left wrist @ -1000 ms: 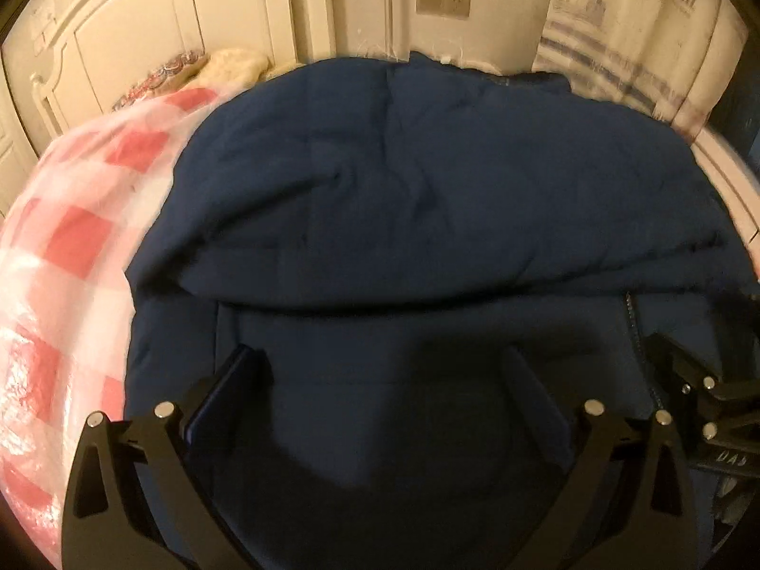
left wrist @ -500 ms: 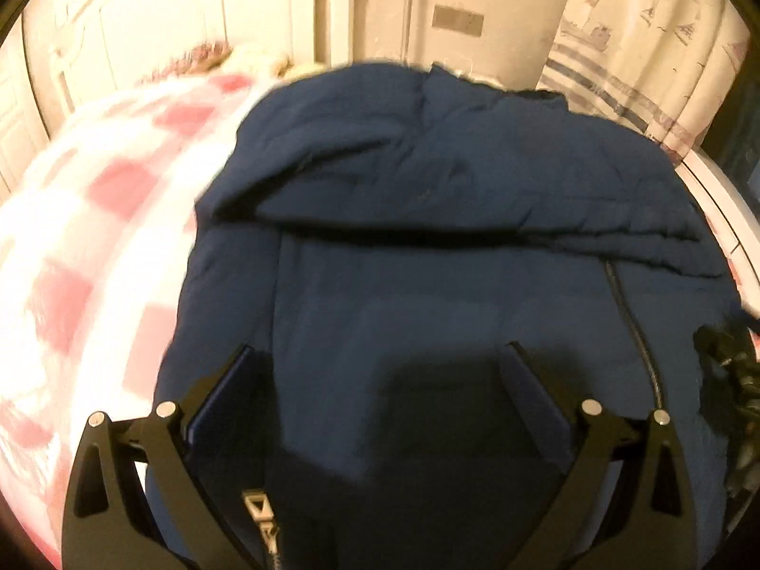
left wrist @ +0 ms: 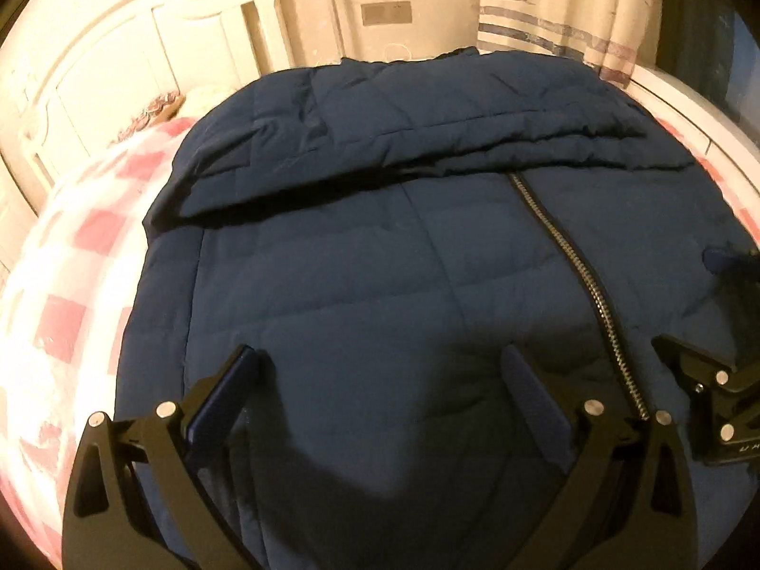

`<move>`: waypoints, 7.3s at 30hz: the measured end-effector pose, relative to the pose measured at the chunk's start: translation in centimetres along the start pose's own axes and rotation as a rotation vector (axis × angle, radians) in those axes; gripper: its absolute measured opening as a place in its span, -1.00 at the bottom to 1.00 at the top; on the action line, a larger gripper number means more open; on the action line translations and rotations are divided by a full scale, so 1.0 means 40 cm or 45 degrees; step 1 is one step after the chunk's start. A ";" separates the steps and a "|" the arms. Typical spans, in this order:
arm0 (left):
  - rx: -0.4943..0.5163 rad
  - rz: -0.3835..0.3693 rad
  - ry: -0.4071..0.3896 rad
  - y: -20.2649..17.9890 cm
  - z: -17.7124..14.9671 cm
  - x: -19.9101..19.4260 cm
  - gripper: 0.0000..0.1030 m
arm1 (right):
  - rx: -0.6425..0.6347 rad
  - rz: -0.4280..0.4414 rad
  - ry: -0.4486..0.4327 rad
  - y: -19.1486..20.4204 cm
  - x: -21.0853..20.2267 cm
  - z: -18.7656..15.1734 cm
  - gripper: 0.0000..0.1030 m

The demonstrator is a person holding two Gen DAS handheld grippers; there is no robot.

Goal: Fold large clothes

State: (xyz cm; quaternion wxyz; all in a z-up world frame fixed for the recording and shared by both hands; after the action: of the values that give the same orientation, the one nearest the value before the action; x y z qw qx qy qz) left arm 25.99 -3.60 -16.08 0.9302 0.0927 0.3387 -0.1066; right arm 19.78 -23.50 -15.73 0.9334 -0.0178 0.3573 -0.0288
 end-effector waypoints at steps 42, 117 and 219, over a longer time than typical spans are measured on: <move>-0.014 -0.023 -0.113 0.057 -0.261 -0.286 0.96 | -0.050 0.128 -0.226 0.072 -0.288 -0.300 0.90; -0.433 -0.314 -0.207 0.224 -0.424 -0.460 -0.32 | 0.605 0.376 -0.489 -0.199 -0.455 -0.515 -0.46; -0.524 -0.295 -0.123 0.481 -0.139 -0.268 0.68 | 0.681 0.375 -0.268 -0.324 -0.312 -0.200 0.91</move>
State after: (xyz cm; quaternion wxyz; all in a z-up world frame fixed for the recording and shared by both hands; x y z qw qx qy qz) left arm 19.59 17.67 -11.38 0.9263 -0.1435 0.3166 -0.1456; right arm 4.61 -35.69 -12.68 0.9310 0.2771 0.2372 0.0159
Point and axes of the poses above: each gripper's, at about its wrist camera, not at the fingertips, and x roughly the way its jaws point, y to its left, z to its top, the point moved 4 cm from there along x, roughly the way its jaws point, and after that the axes turned 13 degrees about -y, right-handed, at the moved point
